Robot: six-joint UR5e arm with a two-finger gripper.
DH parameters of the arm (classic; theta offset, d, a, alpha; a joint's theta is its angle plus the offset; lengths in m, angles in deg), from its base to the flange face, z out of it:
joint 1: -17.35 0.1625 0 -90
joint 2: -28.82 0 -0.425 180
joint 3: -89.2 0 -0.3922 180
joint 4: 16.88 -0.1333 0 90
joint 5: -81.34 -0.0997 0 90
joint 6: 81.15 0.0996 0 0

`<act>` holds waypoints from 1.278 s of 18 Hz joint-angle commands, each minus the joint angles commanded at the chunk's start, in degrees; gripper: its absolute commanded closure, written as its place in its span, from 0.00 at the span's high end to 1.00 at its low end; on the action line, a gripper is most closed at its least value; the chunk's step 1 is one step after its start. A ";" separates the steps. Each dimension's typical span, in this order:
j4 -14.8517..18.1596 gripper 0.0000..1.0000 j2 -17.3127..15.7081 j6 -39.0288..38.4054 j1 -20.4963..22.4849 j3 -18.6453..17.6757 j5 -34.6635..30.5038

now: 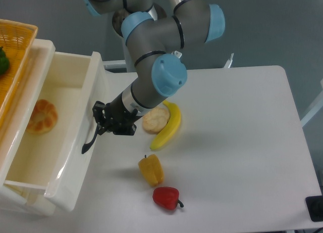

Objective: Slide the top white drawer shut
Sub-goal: 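Push the drawer front with the gripper into the cabinet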

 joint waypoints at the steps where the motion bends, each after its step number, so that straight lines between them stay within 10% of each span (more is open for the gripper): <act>1: 0.00 0.00 0.00 0.00 -0.26 0.00 0.00; 23: -0.53 0.00 -0.44 -3.43 -5.10 -0.26 0.18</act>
